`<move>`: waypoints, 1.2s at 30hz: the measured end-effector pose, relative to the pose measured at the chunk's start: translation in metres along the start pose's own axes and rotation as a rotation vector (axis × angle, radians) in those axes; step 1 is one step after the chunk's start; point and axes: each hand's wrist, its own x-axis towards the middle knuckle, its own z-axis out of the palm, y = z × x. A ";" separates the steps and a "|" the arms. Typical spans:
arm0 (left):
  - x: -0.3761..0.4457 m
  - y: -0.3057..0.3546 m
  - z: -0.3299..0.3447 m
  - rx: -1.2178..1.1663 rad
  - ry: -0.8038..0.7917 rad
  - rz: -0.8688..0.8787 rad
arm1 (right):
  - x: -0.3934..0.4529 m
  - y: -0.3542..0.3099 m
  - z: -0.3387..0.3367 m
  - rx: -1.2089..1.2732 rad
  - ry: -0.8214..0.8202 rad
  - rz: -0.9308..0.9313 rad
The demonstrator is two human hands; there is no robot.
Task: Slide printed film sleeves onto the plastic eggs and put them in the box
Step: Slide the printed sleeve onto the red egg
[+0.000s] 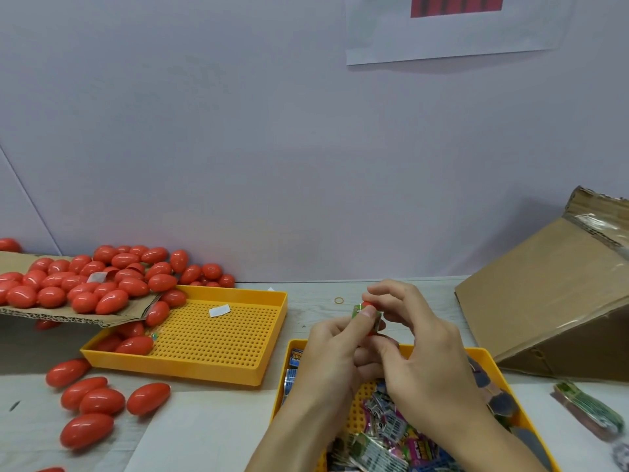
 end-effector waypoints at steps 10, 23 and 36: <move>0.002 -0.002 -0.001 -0.005 -0.001 0.026 | 0.000 0.001 0.000 0.055 -0.012 0.033; 0.001 -0.005 0.000 0.116 0.094 0.053 | -0.001 0.001 -0.002 -0.003 -0.044 0.052; -0.003 0.007 -0.002 -0.336 -0.098 -0.162 | -0.001 -0.001 0.000 0.051 0.025 0.014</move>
